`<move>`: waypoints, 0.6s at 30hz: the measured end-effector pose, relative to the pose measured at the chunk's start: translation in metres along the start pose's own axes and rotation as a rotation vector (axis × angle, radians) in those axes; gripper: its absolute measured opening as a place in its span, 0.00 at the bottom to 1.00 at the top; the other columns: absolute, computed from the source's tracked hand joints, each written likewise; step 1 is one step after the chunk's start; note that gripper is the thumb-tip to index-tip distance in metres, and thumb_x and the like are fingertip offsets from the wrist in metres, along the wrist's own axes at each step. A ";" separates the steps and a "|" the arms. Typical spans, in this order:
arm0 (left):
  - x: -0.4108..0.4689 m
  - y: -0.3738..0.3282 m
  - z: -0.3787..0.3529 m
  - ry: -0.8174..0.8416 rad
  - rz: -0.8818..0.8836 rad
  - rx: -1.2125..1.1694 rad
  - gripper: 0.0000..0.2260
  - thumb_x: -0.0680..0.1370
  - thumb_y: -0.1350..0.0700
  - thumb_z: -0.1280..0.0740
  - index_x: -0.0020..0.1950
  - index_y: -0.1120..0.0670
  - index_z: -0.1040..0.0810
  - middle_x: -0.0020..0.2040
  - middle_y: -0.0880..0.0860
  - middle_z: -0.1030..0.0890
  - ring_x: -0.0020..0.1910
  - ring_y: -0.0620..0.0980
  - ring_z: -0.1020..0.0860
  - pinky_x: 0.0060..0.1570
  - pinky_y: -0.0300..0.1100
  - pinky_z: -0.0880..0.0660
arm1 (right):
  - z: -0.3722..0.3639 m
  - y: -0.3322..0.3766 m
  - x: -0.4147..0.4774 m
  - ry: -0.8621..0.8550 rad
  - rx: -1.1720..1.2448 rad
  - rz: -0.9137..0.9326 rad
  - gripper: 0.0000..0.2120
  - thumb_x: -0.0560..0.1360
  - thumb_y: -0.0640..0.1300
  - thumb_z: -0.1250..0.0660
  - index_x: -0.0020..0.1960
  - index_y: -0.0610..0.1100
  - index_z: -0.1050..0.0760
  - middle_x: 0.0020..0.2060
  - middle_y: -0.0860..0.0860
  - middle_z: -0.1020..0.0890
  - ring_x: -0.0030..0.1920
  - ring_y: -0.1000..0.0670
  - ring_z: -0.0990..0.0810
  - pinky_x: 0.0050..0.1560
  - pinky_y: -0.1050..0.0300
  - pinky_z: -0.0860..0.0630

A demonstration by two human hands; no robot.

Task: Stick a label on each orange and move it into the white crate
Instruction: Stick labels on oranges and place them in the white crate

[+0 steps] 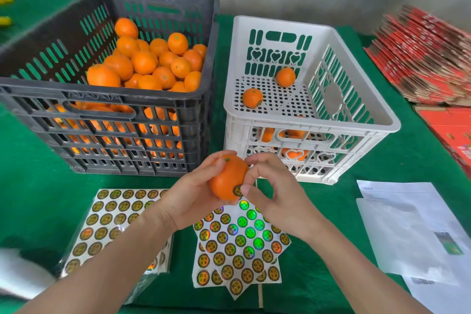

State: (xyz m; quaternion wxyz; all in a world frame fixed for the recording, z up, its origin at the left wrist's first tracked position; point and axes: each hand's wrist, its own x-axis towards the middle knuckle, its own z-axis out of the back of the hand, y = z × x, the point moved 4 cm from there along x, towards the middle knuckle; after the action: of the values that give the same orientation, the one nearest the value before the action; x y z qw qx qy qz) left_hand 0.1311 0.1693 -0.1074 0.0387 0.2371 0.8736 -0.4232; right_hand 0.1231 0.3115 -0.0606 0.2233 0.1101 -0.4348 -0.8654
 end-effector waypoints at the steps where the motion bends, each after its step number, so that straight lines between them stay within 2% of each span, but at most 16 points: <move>1: -0.001 -0.001 -0.001 0.000 0.007 0.008 0.28 0.59 0.44 0.19 0.56 0.48 0.19 0.51 0.52 0.17 0.46 0.52 0.19 0.45 0.46 0.21 | 0.000 0.001 0.000 -0.005 -0.037 0.018 0.10 0.75 0.43 0.33 0.39 0.55 0.30 0.58 0.57 0.30 0.63 0.59 0.34 0.61 0.73 0.41; 3: -0.002 -0.002 -0.001 -0.008 0.025 0.033 0.26 0.61 0.43 0.21 0.57 0.47 0.20 0.52 0.52 0.17 0.45 0.52 0.19 0.45 0.46 0.21 | 0.000 0.004 0.001 -0.024 -0.106 0.056 0.10 0.75 0.43 0.34 0.40 0.55 0.31 0.57 0.57 0.30 0.61 0.58 0.32 0.59 0.74 0.41; 6: -0.003 -0.005 -0.001 -0.075 0.058 0.077 0.21 0.68 0.45 0.29 0.60 0.49 0.22 0.53 0.54 0.19 0.44 0.52 0.19 0.42 0.46 0.22 | -0.002 0.008 0.001 -0.076 -0.192 0.119 0.06 0.76 0.44 0.35 0.43 0.51 0.31 0.54 0.55 0.29 0.55 0.58 0.30 0.53 0.74 0.37; 8: -0.007 -0.008 -0.002 -0.111 0.071 0.133 0.22 0.70 0.45 0.32 0.62 0.51 0.25 0.53 0.56 0.20 0.43 0.51 0.20 0.40 0.45 0.23 | -0.005 0.011 -0.001 -0.105 -0.213 0.132 0.05 0.76 0.45 0.35 0.45 0.51 0.32 0.52 0.56 0.28 0.51 0.60 0.29 0.50 0.68 0.33; 9: -0.009 -0.009 -0.004 -0.123 0.074 0.169 0.22 0.71 0.45 0.33 0.63 0.51 0.25 0.52 0.56 0.20 0.41 0.51 0.20 0.39 0.45 0.23 | -0.005 0.012 -0.003 -0.116 -0.188 0.128 0.06 0.76 0.47 0.35 0.47 0.54 0.32 0.51 0.57 0.27 0.51 0.60 0.28 0.51 0.64 0.30; 11: -0.015 -0.015 -0.010 -0.154 0.062 0.253 0.22 0.73 0.42 0.32 0.63 0.52 0.26 0.51 0.58 0.19 0.40 0.52 0.20 0.38 0.45 0.24 | -0.001 0.018 -0.005 -0.136 -0.061 0.088 0.17 0.72 0.55 0.33 0.53 0.67 0.38 0.52 0.64 0.28 0.52 0.63 0.27 0.52 0.60 0.26; 13: -0.021 -0.027 -0.020 -0.178 0.010 0.332 0.24 0.70 0.40 0.34 0.62 0.52 0.26 0.50 0.58 0.17 0.42 0.54 0.18 0.38 0.46 0.22 | 0.004 0.028 -0.004 -0.112 0.021 0.091 0.30 0.67 0.63 0.34 0.61 0.74 0.47 0.57 0.70 0.32 0.57 0.67 0.30 0.56 0.64 0.27; 15: -0.026 -0.049 -0.036 -0.180 -0.069 0.415 0.28 0.68 0.36 0.34 0.61 0.51 0.26 0.53 0.58 0.18 0.48 0.55 0.17 0.42 0.47 0.19 | 0.010 0.047 0.002 -0.090 -0.032 0.193 0.36 0.64 0.66 0.34 0.67 0.68 0.48 0.61 0.70 0.35 0.60 0.69 0.34 0.57 0.71 0.32; 16: -0.027 -0.063 -0.045 -0.195 -0.131 0.508 0.29 0.68 0.32 0.35 0.61 0.49 0.26 0.54 0.57 0.18 0.49 0.54 0.17 0.43 0.46 0.19 | 0.015 0.056 0.007 -0.112 -0.061 0.254 0.36 0.64 0.63 0.32 0.67 0.65 0.45 0.61 0.67 0.35 0.60 0.69 0.34 0.56 0.74 0.33; 18: -0.028 -0.100 -0.058 -0.256 -0.332 0.798 0.28 0.68 0.27 0.43 0.58 0.46 0.26 0.51 0.53 0.19 0.46 0.48 0.17 0.42 0.41 0.19 | 0.034 0.073 0.025 -0.216 -0.057 0.351 0.34 0.63 0.56 0.28 0.63 0.61 0.39 0.58 0.63 0.32 0.57 0.66 0.32 0.54 0.76 0.34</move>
State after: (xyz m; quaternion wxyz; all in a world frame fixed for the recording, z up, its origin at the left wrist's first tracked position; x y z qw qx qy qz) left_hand 0.1187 0.1495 0.0095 -0.0164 0.0358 0.6564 -0.7534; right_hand 0.1093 0.2850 0.0184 0.3257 -0.0672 -0.4439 -0.8321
